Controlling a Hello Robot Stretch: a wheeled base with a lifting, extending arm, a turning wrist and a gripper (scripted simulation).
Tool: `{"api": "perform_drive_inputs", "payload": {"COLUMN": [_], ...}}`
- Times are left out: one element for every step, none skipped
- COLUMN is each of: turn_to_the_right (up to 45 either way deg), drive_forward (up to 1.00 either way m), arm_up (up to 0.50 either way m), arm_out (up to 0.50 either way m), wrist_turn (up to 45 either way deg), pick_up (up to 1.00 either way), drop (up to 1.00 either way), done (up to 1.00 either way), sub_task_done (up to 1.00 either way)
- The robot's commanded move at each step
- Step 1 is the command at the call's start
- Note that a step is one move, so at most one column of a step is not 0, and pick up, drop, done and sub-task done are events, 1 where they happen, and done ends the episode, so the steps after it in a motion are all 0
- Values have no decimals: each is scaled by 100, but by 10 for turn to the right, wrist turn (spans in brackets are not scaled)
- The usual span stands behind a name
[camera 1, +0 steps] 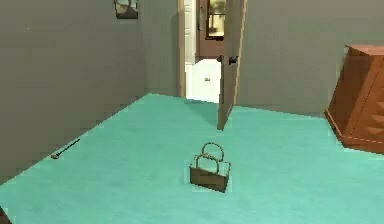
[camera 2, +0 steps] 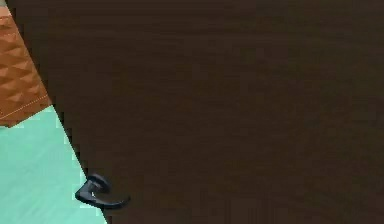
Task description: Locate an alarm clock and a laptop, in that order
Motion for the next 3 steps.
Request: {"api": "perform_drive_inputs", "payload": {"turn_to_the_right": [-450, -120, 0], "drive_forward": [0, 0, 30], "arm_up": [0, 0, 0], "arm_out": [0, 0, 0], "wrist_turn": [0, 0, 0], "pick_up": [0, 0, 0], "drop": [0, 0, 0], "done": [0, 0, 0], "sub_task_done": [0, 0, 0]}}
